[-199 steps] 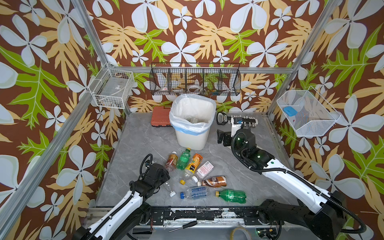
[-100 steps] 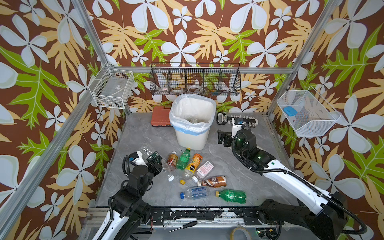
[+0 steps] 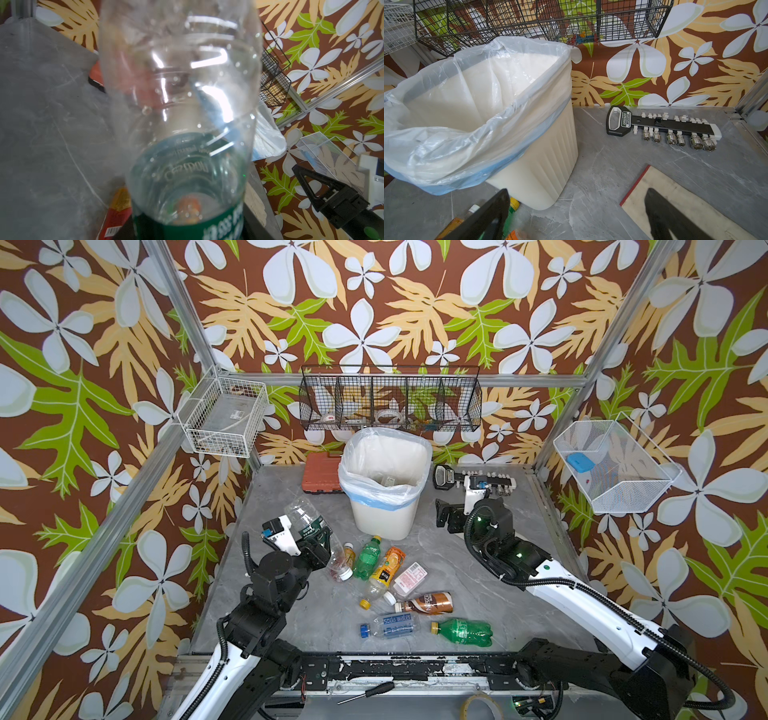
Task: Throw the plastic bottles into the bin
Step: 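Lift the green-labelled bottle with the left gripper over the bin and release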
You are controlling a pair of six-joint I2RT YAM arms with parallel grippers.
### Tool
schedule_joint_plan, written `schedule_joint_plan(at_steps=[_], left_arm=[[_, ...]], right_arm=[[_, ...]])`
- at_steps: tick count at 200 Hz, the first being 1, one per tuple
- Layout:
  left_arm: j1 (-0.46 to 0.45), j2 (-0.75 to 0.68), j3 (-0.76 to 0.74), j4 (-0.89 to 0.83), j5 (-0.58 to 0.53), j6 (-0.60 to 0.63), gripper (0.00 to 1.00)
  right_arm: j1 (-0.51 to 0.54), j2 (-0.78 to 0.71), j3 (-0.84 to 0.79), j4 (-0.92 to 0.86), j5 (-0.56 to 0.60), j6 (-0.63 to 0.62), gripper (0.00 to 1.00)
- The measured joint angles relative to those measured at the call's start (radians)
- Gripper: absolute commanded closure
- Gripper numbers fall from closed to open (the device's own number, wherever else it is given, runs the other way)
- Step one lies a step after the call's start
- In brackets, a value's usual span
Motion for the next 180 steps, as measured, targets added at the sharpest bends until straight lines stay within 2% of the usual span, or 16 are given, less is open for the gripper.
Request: schedule_joint_plan(at_steps=[43,99,140,180], left_arm=[[0.001,0.27,0.212,0.252,0.12,0.071,0.48],[0.001,0.66,0.504,0.499,0.251,0.069,0.49],[0.001,0.923,0.702,0.529,0.296,0.061,0.48],[0.003,1.037,0.785,0.513,0.33,0.043,0.46]], right_arm=[[0.0,-0.032,-0.008,-0.01,0.016,0.0,0.0],[0.0,-0.104,-0.038,-0.033,0.049,0.003,0.0],[-0.002,-0.14,-0.05,-0.055,0.071,0.003,0.0],[-0.006,-0.167,-0.061,-0.077,0.084,0.002,0.0]])
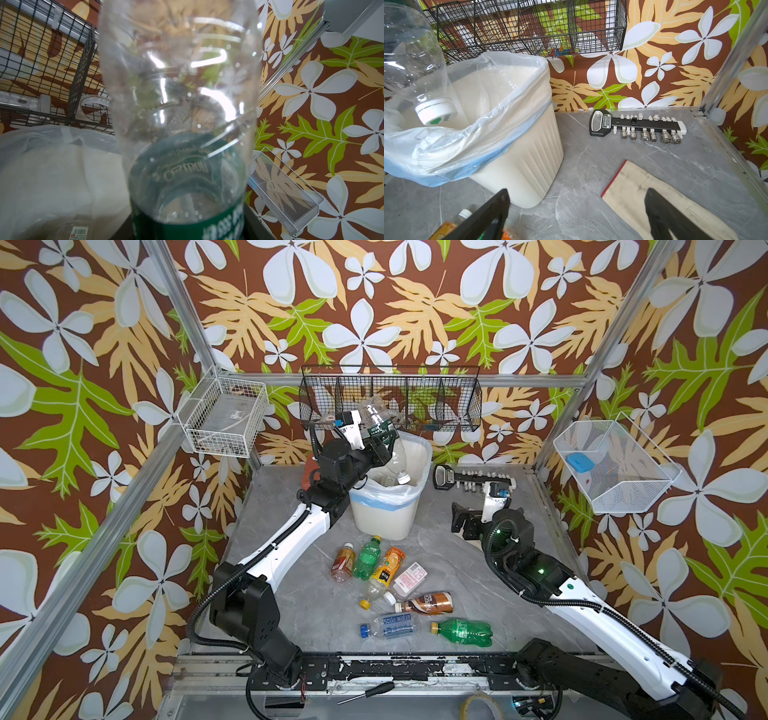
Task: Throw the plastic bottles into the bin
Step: 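Lift the green-labelled bottle with the left gripper over the bin and release, then withdraw the left gripper while the right gripper reaches toward the green soda bottle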
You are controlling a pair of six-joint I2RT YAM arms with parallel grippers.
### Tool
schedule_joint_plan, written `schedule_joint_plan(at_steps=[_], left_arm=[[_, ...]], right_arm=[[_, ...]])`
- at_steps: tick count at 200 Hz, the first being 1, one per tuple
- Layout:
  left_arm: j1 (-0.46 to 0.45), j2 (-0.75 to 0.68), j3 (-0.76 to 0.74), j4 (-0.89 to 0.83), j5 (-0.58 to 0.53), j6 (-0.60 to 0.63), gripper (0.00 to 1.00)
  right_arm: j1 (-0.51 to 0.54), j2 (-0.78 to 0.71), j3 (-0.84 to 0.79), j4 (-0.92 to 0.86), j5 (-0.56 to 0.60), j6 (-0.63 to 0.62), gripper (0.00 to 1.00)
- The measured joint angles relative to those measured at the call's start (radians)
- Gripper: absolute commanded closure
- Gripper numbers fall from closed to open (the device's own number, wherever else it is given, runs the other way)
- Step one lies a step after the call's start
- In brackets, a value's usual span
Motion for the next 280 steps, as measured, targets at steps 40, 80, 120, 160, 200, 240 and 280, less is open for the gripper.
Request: schedule_joint_plan(at_steps=[40,80,120,160,200,240,280], left_arm=[[0.008,0.018,0.008,-0.015,0.006,-0.023,0.43],[0.016,0.016,0.008,-0.025,0.014,-0.031,0.0],[0.063,-0.053,-0.047,-0.049,0.024,-0.06,0.0],[0.12,-0.204,-0.139,-0.04,0.02,-0.092,0.0],[0.12,-0.49,-0.373,-0.011,-0.008,0.029,0.0],[0.121,-0.859,-0.823,-0.105,-0.152,0.117,0.0],[0.122,-1.038,-1.027,-0.203,-0.242,0.107,0.0]], right_arm=[[-0.005,-0.01,-0.005,-0.007,0.013,-0.003,0.0],[-0.008,-0.006,-0.005,-0.007,0.013,-0.007,0.0],[-0.008,-0.011,-0.005,-0.007,0.013,-0.007,0.0],[-0.008,-0.009,-0.005,-0.008,0.013,-0.007,0.0],[-0.008,0.016,0.002,-0.009,0.008,-0.007,0.0],[-0.009,0.058,0.022,-0.021,-0.019,-0.002,0.0],[-0.009,0.093,0.042,-0.067,-0.075,0.005,0.01]])
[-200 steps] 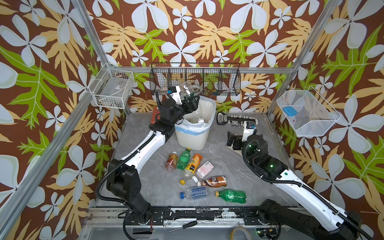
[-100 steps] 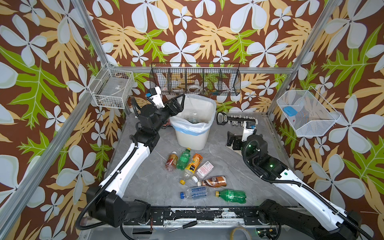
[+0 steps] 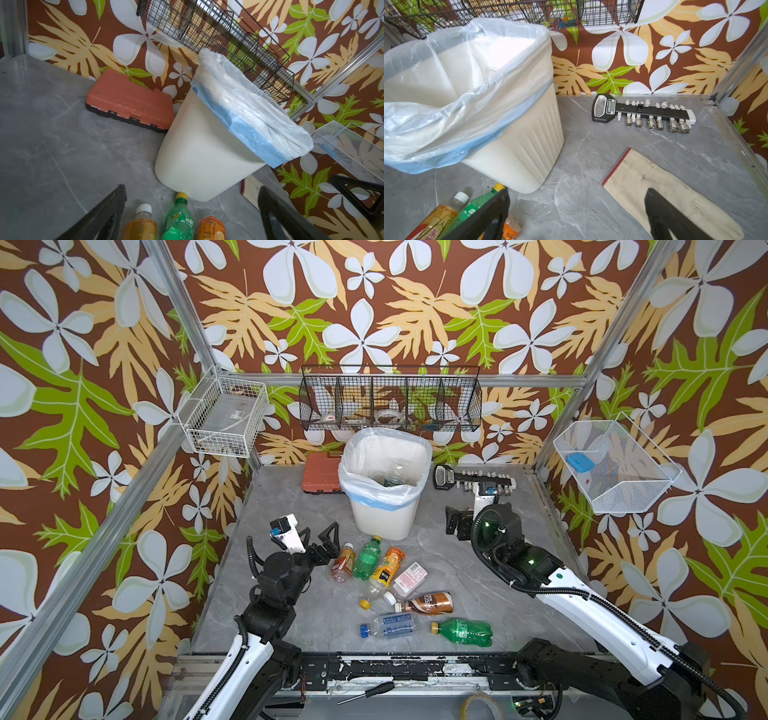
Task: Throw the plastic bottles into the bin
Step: 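Withdraw the left gripper while the right gripper reaches toward the green soda bottle, then lower the right gripper and grasp the green yellow-cap soda bottle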
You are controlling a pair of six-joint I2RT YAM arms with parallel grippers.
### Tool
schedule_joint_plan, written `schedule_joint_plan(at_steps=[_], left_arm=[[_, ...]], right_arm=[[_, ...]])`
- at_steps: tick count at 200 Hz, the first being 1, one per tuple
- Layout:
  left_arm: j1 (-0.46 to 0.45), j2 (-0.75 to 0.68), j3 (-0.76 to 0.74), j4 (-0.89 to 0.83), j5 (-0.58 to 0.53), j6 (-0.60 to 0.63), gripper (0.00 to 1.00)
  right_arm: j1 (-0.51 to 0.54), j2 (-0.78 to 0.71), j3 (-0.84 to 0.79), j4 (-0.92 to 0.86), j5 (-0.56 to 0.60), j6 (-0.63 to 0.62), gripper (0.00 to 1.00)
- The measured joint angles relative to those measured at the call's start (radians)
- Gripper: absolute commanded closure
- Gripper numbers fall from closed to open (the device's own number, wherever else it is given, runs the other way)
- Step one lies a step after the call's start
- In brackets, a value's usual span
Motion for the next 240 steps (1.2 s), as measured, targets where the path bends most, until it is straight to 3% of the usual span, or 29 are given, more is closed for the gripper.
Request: schedule_joint_plan(at_steps=[38,63,118,155,174,240], left_arm=[[0.0,0.034,-0.01,-0.003,-0.017,-0.006,0.0],[0.0,0.056,-0.008,-0.002,-0.022,-0.005,0.0],[0.0,0.061,-0.004,0.012,-0.021,-0.001,0.0],[0.0,0.032,-0.001,0.02,-0.016,0.003,0.0],[0.0,0.011,-0.001,0.021,-0.016,0.003,0.0],[0.0,-0.06,-0.009,0.014,-0.009,0.003,0.0]], right_arm=[[0.006,-0.016,0.005,-0.126,-0.082,0.007,0.03],[0.075,-0.071,-0.026,-0.256,-0.124,0.027,0.03],[0.346,-0.225,-0.146,-0.52,-0.126,0.196,0.05],[0.597,-0.229,-0.185,-0.622,-0.088,0.371,0.05],[0.673,-0.206,-0.219,-0.654,-0.074,0.444,0.05],[0.73,-0.171,-0.333,-0.678,-0.076,0.532,0.05]])
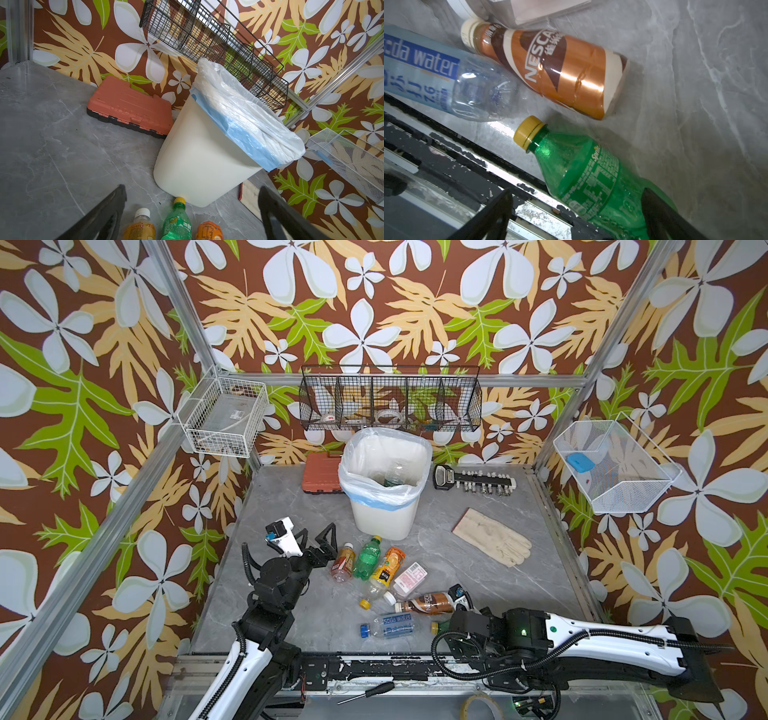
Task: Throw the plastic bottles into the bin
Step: 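Lower the right gripper and grasp the green yellow-cap soda bottle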
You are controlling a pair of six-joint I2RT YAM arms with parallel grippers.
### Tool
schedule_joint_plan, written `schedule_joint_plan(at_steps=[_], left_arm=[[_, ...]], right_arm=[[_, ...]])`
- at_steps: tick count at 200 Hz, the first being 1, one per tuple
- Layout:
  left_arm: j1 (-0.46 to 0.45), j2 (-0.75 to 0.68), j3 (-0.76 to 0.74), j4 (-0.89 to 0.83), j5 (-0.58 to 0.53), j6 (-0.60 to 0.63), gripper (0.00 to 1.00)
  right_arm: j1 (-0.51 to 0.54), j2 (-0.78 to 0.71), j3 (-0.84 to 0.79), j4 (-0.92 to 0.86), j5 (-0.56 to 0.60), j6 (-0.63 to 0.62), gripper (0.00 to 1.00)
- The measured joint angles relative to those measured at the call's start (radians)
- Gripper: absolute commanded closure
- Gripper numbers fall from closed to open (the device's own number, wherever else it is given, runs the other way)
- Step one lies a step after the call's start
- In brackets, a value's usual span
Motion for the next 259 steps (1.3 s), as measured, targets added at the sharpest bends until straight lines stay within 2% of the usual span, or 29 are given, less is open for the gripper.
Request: schedule_joint_plan(at_steps=[93,124,196,259], left_arm=[[0.0,-0.032,-0.008,-0.01,-0.005,-0.001,0.0],[0.0,-0.024,-0.008,-0.01,-0.008,-0.001,0.0],[0.0,0.007,-0.007,-0.014,-0.043,-0.011,0.0],[0.0,0.066,-0.007,-0.051,-0.105,-0.057,0.0]], right_arm=[[-0.003,0.12,-0.039,0.006,0.055,0.098,0.09],[-0.051,0.127,-0.057,0.006,0.083,0.128,0.16],[-0.136,0.084,-0.12,0.044,0.13,0.179,0.26],[-0.221,0.022,-0.163,0.088,0.156,0.203,0.42]])
